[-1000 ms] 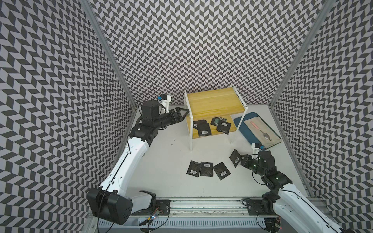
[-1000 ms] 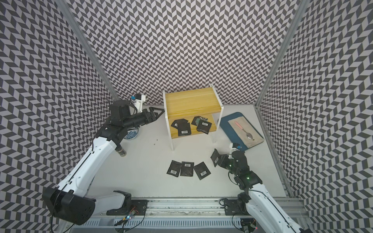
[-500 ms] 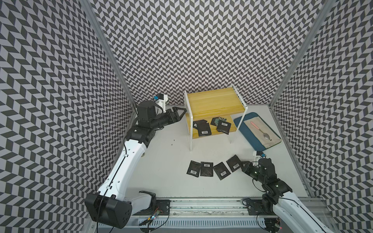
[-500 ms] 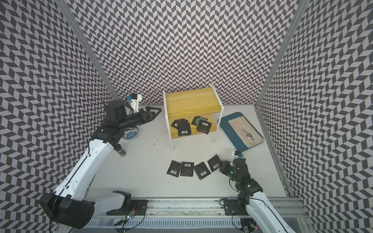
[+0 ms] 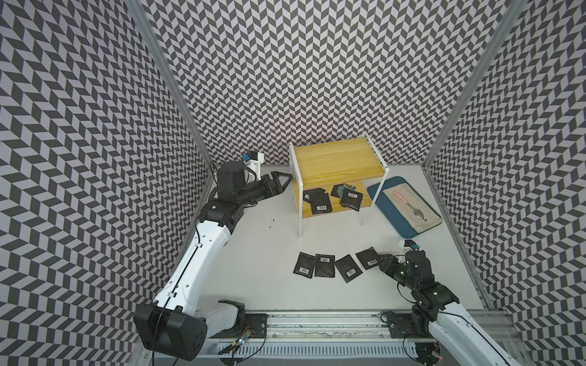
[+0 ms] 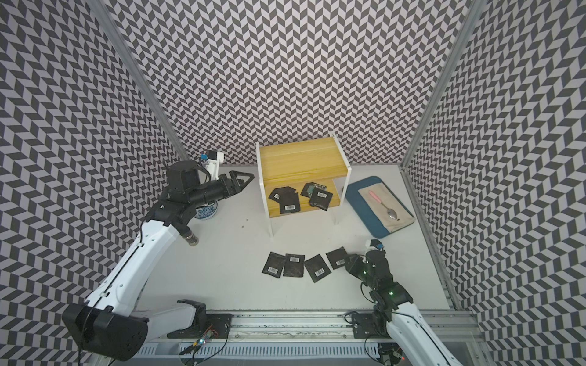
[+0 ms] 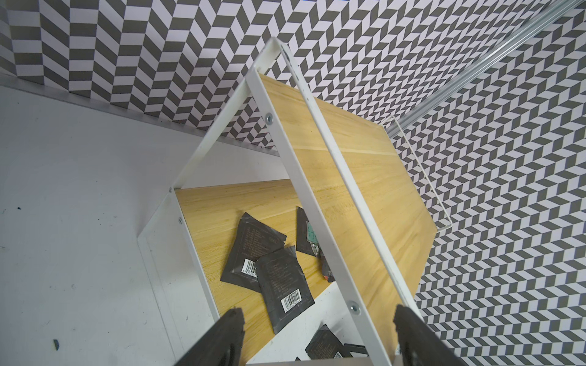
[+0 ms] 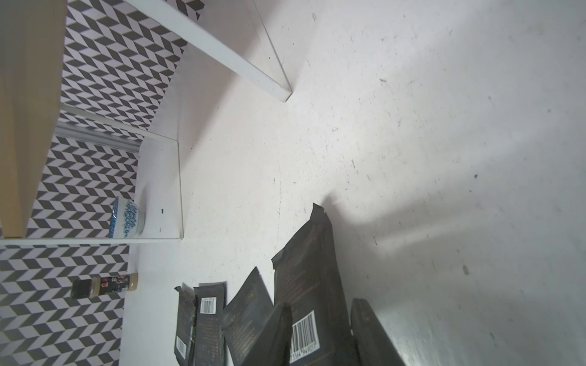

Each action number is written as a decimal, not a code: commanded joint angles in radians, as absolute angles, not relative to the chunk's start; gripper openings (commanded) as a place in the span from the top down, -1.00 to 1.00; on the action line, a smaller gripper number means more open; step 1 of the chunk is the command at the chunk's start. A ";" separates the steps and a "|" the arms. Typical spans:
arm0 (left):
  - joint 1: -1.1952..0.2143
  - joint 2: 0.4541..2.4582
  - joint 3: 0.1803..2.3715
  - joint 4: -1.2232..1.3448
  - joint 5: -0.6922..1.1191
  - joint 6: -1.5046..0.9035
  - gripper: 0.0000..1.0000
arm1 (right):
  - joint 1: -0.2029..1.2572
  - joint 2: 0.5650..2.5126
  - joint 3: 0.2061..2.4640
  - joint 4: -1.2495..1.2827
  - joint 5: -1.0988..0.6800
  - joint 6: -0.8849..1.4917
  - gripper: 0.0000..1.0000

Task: Remove the tea bags from the shelf
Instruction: Place the tea bag at the center of the board.

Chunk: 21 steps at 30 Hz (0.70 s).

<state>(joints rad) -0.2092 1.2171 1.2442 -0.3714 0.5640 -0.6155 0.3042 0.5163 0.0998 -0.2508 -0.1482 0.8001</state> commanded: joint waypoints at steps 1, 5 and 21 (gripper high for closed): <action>-0.202 1.189 1.229 -0.368 0.575 -0.603 -0.56 | 0.300 0.512 0.130 -0.250 -0.156 0.772 0.17; -0.199 1.181 1.212 -0.368 0.576 -0.601 -0.56 | 0.299 0.509 0.146 -0.275 -0.160 0.767 0.07; -0.189 1.159 1.166 -0.367 0.575 -0.604 -0.56 | 0.314 0.494 0.256 -0.425 -0.143 0.746 -0.24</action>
<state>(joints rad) -0.1955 1.1835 1.1786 -0.3721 0.5659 -0.6155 0.3061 0.5072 0.2184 -0.4099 -0.1661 0.7517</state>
